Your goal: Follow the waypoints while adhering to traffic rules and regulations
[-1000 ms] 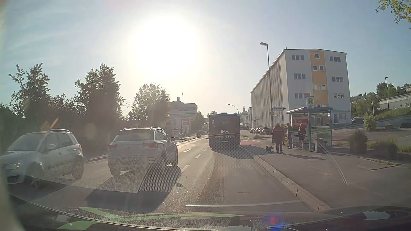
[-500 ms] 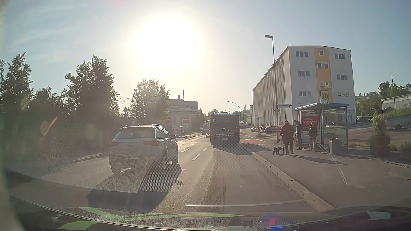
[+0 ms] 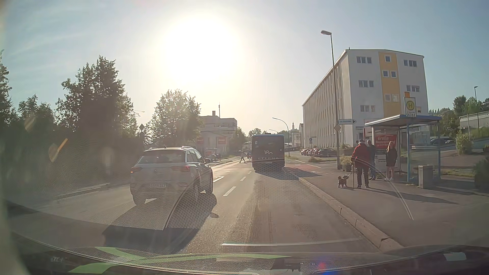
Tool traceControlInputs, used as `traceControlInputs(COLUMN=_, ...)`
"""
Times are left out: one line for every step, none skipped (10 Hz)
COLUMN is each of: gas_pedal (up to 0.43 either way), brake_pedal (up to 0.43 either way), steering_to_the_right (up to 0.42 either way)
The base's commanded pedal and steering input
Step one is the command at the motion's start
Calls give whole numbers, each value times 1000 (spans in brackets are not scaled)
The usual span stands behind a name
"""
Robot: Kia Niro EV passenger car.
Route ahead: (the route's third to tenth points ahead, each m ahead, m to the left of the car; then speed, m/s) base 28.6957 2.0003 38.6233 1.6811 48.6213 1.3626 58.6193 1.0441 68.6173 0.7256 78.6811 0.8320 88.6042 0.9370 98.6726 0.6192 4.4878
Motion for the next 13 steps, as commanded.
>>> traceControlInputs(gas_pedal=67, brake_pedal=0, steering_to_the_right=-15)
traceControlInputs(gas_pedal=67, brake_pedal=0, steering_to_the_right=-15)
traceControlInputs(gas_pedal=67, brake_pedal=0, steering_to_the_right=-15)
traceControlInputs(gas_pedal=67, brake_pedal=0, steering_to_the_right=-15)
traceControlInputs(gas_pedal=67, brake_pedal=0, steering_to_the_right=-15)
traceControlInputs(gas_pedal=67, brake_pedal=0, steering_to_the_right=-15)
traceControlInputs(gas_pedal=67, brake_pedal=0, steering_to_the_right=-10)
traceControlInputs(gas_pedal=67, brake_pedal=0, steering_to_the_right=-4)
traceControlInputs(gas_pedal=67, brake_pedal=0, steering_to_the_right=-3)
traceControlInputs(gas_pedal=67, brake_pedal=0, steering_to_the_right=-3)
traceControlInputs(gas_pedal=67, brake_pedal=0, steering_to_the_right=-3)
traceControlInputs(gas_pedal=67, brake_pedal=0, steering_to_the_right=-3)
traceControlInputs(gas_pedal=67, brake_pedal=0, steering_to_the_right=-2)
